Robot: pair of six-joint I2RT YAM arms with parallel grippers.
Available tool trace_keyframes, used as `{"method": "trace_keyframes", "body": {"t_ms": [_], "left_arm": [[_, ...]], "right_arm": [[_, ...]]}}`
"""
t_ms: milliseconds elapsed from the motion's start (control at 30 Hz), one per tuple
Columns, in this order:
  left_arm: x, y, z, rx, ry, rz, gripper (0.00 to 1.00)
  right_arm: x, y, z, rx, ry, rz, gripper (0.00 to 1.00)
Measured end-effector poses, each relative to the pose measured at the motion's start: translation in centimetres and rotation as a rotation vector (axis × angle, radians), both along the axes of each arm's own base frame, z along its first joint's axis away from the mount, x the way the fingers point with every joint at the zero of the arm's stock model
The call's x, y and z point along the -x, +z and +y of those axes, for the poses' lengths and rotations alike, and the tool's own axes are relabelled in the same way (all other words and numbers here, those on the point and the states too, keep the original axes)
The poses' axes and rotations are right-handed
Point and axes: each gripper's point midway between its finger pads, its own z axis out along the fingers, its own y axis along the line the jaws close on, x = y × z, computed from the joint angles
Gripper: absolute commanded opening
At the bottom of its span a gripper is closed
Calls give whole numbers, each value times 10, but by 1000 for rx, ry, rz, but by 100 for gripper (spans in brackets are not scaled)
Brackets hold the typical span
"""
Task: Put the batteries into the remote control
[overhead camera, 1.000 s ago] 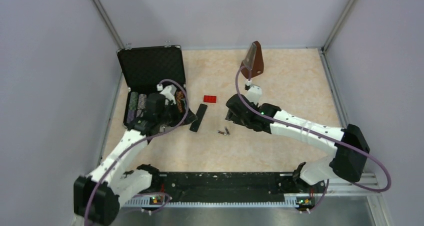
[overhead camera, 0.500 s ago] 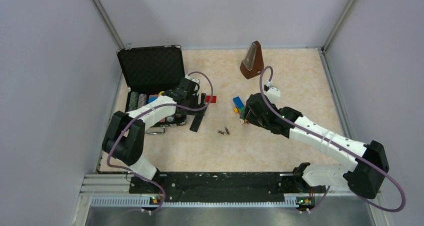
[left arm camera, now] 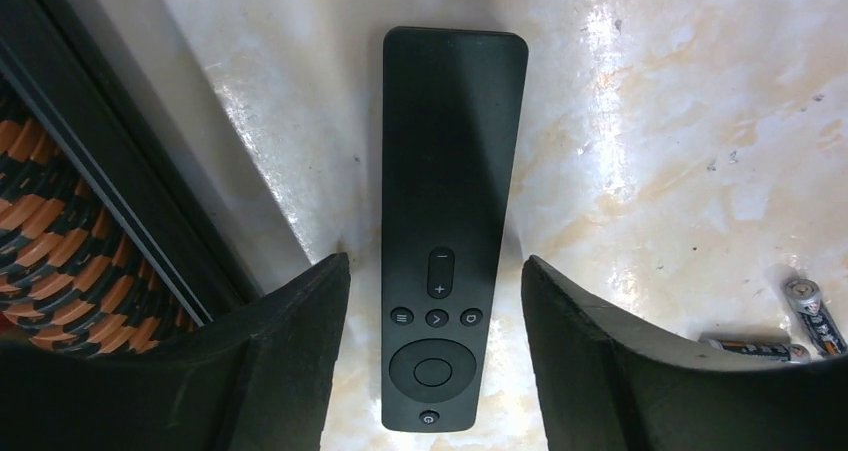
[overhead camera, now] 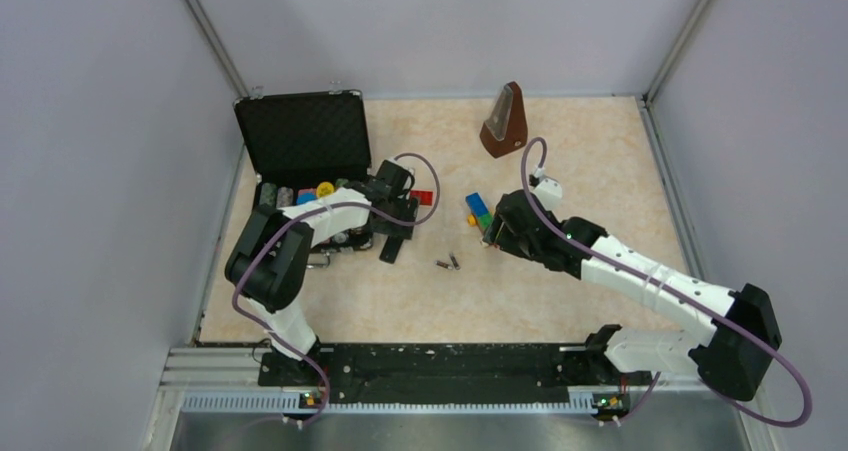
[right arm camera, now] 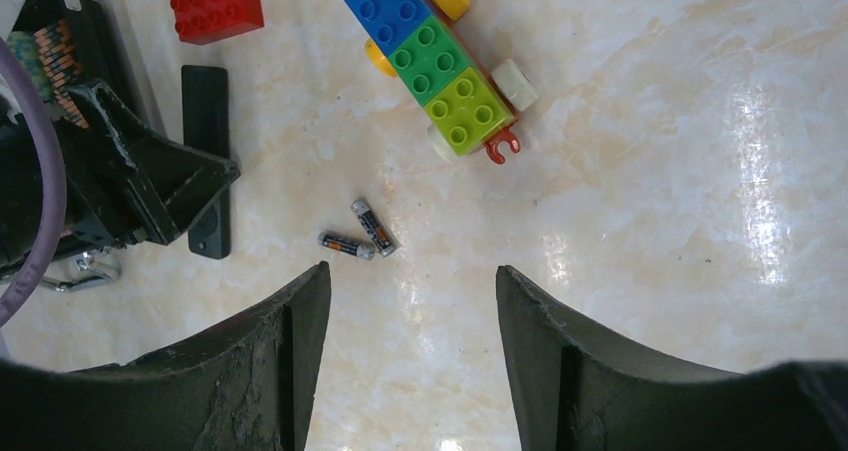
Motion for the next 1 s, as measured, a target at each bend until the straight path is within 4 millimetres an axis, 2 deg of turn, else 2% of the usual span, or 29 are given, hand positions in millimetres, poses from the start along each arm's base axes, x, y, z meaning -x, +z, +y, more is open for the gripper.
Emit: {"method": "trace_keyframes", "body": {"t_ms": [100,367,533,633,700,900,1000], "left_arm": [[-4,-2,1,-24,-3,-6,51],[-4,-2,0,-64,-18,-21,0],[0,-1,-3,-49,-31,-7,0],[9,8,-11,1,-60,19,0],[14,25,-19,60,-84,6,0],[33,103,-46,316,-194,-132,0],[48,124,-60,415,-260,-151,0]], "right_arm": [[1,0,0,-5,2,-1,61],[1,3,0,-19,3,-5,62],[3,3,2,-18,30,3,64],[5,6,8,-33,74,14,65],[5,12,11,-55,102,22,65],[3,36,24,-158,183,32,66],[7,51,41,-228,249,35,66]]}}
